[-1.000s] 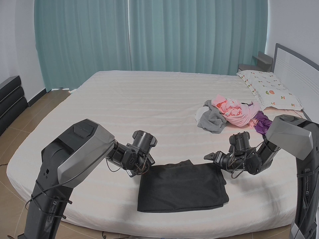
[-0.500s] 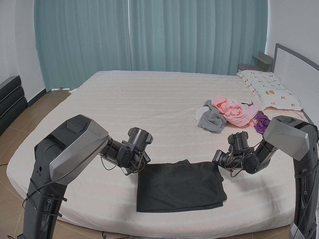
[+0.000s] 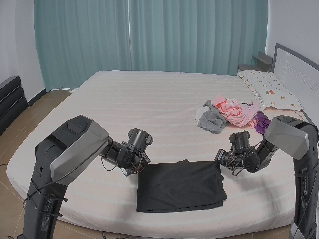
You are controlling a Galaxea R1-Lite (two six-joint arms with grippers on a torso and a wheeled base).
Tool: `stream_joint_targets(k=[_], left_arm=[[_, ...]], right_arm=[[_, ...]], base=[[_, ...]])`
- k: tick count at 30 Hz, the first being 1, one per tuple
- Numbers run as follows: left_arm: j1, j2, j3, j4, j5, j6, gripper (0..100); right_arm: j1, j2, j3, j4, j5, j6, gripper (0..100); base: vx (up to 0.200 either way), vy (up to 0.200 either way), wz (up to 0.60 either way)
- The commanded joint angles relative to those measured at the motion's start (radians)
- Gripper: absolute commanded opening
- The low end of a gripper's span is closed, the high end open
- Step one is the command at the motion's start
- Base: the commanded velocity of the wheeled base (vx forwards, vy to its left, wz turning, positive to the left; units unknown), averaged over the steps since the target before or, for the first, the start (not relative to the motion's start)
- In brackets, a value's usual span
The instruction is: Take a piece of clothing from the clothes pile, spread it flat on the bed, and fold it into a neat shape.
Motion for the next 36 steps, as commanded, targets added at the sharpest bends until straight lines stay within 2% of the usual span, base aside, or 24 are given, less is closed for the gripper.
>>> stream_joint_targets(k=[1,3,4,6,9,11,17,21,27,28,36], left_arm=[[0.001,0.002,0.001,-0.001,0.0,-0.003,0],[0.001,-0.001,0.002,0.001,-0.003,-0.008,0],[0.001,-0.001,0.002,0.001,-0.003,-0.008,100],[0.001,-0.007,0.018,0.001,-0.012,-0.008,100],[0.011,-0.034,0.055,-0.001,-0.014,-0.009,100],[0.019,-0.059,0.081,-0.002,-0.02,-0.009,100],[0.031,-0.188,0.236,-0.015,-0.074,-0.012,100],[0.038,-0.243,0.315,-0.018,-0.078,-0.017,100],[0.05,-0.275,0.374,-0.019,-0.078,-0.031,100],[0.05,-0.275,0.374,-0.019,-0.078,-0.031,100],[0.056,-0.28,0.392,-0.018,-0.077,-0.032,100]], right_arm=[[0.004,-0.001,0.013,-0.007,0.001,0.0,100],[0.004,-0.005,0.016,-0.007,0.002,0.003,100],[0.004,-0.005,0.016,-0.007,0.002,0.003,100],[-0.003,-0.058,0.075,-0.013,0.024,0.004,100],[-0.013,-0.137,0.198,-0.086,0.14,-0.002,100],[-0.013,-0.165,0.267,-0.136,0.166,-0.013,100],[0.006,-0.211,0.508,-0.263,0.174,-0.075,100],[0.024,-0.214,0.62,-0.341,0.177,-0.097,100],[0.053,-0.202,0.668,-0.375,0.174,-0.097,100],[0.053,-0.202,0.668,-0.375,0.174,-0.097,0],[0.05,-0.22,0.72,-0.369,0.168,-0.118,0]], base=[[0.0,0.0,0.0],[0.0,0.0,0.0],[0.0,0.0,0.0],[0.0,0.0,0.0],[0.0,0.0,0.0],[0.0,0.0,0.0],[0.0,0.0,0.0],[0.0,0.0,0.0],[0.0,0.0,0.0],[0.0,0.0,0.0],[0.0,0.0,0.0]])
